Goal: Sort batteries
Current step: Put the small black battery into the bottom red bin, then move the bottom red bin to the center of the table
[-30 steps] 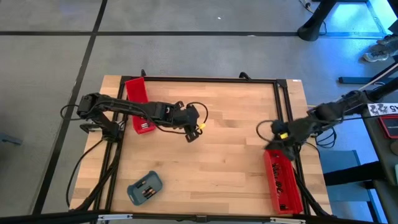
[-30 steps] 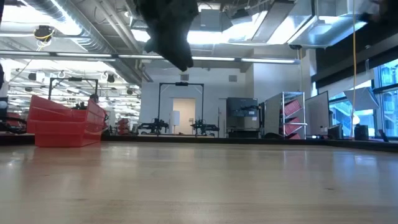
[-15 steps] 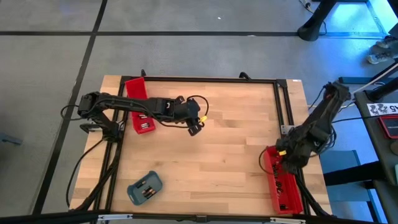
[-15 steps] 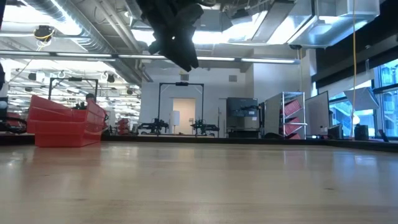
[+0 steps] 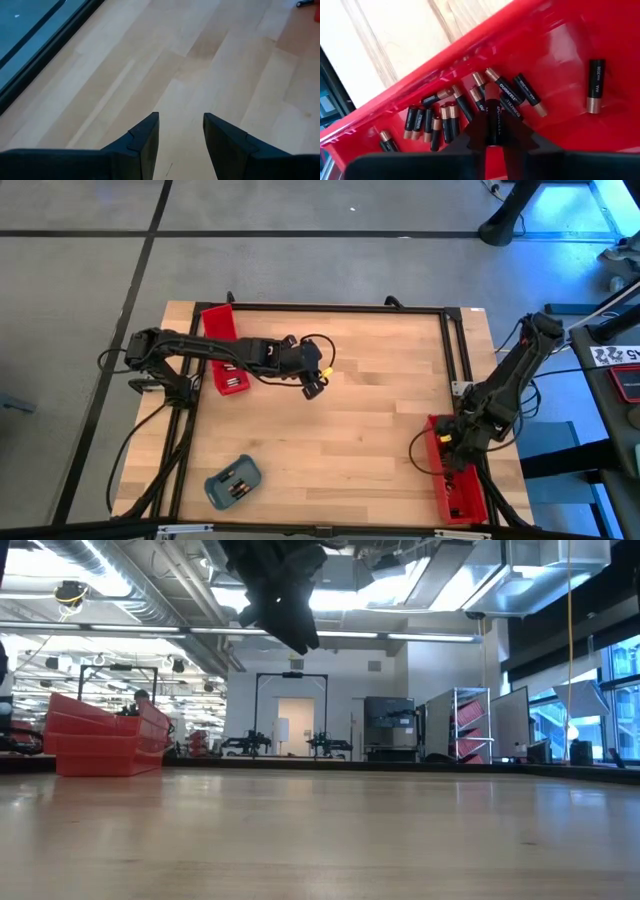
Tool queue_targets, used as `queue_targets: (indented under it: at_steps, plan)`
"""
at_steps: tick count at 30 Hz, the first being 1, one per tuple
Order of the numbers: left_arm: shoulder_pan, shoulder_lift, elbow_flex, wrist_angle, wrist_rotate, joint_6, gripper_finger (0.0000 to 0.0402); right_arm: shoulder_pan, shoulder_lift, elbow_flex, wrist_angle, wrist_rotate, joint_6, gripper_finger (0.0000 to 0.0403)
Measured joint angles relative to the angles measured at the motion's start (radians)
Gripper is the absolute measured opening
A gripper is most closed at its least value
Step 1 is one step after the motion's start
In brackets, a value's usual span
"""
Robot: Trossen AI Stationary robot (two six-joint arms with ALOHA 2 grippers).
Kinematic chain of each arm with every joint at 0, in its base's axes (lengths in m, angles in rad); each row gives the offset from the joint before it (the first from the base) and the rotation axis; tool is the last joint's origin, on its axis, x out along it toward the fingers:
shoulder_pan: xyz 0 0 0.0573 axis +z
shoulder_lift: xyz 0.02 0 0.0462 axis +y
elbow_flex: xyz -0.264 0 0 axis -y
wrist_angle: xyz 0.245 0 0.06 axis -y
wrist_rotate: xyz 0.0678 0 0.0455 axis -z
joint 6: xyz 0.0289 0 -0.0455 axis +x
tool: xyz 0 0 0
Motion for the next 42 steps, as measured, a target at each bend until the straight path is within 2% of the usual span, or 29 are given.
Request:
queue_targets:
  at_steps: [4, 8, 12, 15, 20, 25, 28, 31, 36, 42]
  plan:
    - [-0.01, 0.0, 0.0, -0.002, 0.001, -0.004, 0.0143, 0.0, 0.039, 0.003, 0.005, 0.006, -0.002, 0.0072]
    - [-0.027, 0.0, 0.0, -0.003, 0.001, -0.009, 0.0143, 0.0, 0.044, 0.01, -0.022, -0.021, 0.028, 0.0126]
    - [-0.046, 0.0, 0.0, -0.007, 0.002, -0.03, 0.0143, 0.0, 0.042, 0.088, -0.1, -0.037, 0.031, 0.0181]
    - [-0.056, 0.0, 0.0, -0.008, 0.002, -0.033, 0.0143, 0.0, 0.039, 0.165, -0.161, -0.036, 0.04, 0.0206]
    - [-0.061, 0.0, 0.0, -0.008, 0.002, -0.034, 0.0143, 0.0, 0.039, 0.273, -0.186, -0.012, 0.084, 0.0212]
    - [-0.061, 0.0, 0.0, -0.01, 0.002, -0.034, 0.0143, 0.0, 0.039, 0.306, -0.143, 0.099, 0.43, 0.0206]
    - [-0.061, 0.0, 0.0, -0.01, 0.002, -0.034, 0.0143, 0.0, 0.039, 0.287, -0.143, 0.115, 0.602, 0.0214]
    - [-0.061, 0.0, 0.0, -0.012, 0.001, -0.029, 0.0143, -0.001, 0.04, 0.268, -0.141, 0.12, 0.706, 0.0231]
    - [-0.066, 0.0, 0.0, -0.017, 0.0, 0.023, 0.0143, -0.035, 0.047, 0.246, -0.119, 0.086, 0.741, 0.0242]
    - [-0.066, 0.0, 0.0, -0.064, 0.0, 0.098, 0.0143, -0.132, 0.11, 0.228, -0.111, 0.046, 0.734, 0.0212]
